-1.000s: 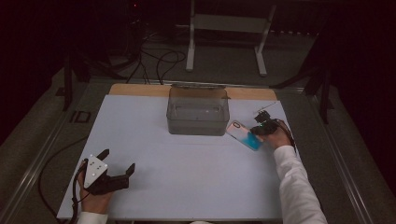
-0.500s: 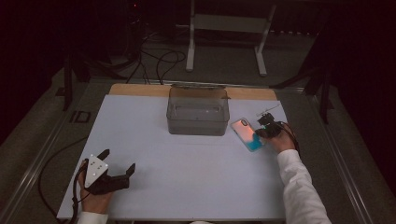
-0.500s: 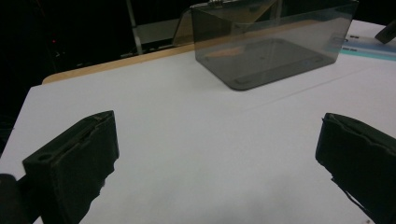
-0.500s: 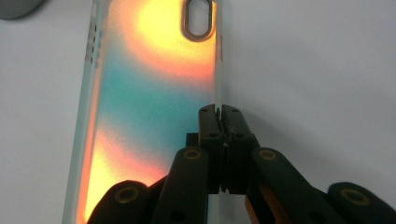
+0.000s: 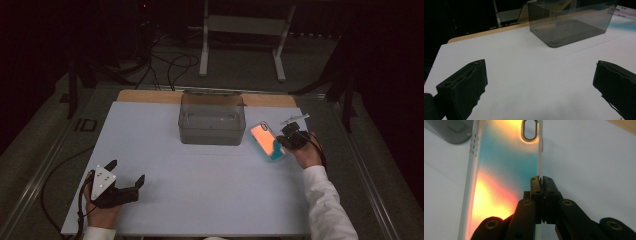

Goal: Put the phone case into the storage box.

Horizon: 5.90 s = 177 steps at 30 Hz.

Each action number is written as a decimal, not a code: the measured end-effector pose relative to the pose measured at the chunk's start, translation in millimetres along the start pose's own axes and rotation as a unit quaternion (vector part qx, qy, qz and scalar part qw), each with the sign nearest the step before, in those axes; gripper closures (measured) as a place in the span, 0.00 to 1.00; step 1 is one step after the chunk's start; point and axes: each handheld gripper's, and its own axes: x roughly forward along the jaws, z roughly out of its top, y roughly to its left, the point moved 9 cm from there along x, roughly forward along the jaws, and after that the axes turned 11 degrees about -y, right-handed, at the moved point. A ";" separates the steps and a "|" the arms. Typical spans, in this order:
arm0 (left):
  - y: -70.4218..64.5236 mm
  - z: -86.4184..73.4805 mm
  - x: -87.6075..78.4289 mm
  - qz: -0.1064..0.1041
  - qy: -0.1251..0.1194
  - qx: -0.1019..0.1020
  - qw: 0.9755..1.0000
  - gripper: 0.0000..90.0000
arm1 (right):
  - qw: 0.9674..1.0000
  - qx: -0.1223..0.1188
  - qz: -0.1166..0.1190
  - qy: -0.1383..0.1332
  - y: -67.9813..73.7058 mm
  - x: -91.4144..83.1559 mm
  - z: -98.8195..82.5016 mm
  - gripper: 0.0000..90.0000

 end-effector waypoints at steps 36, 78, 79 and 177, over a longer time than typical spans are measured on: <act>-13.7 11.9 6.8 -0.024 0.002 -0.023 0.999 0.01 | 0.991 -0.059 0.002 -0.118 53.7 -50.3 59.3 0.99; -83.8 53.9 59.5 -0.113 0.005 -0.049 0.992 0.01 | 0.970 -0.086 0.089 -0.209 165.7 -43.4 101.1 0.99; -85.9 55.4 61.3 -0.115 0.004 -0.053 0.992 0.01 | 0.970 -0.085 0.090 -0.211 167.3 -43.3 101.6 0.99; -145.8 71.3 65.0 -0.329 0.035 -0.076 0.941 0.91 | 0.875 -0.027 0.428 -0.226 238.6 -66.9 91.6 0.74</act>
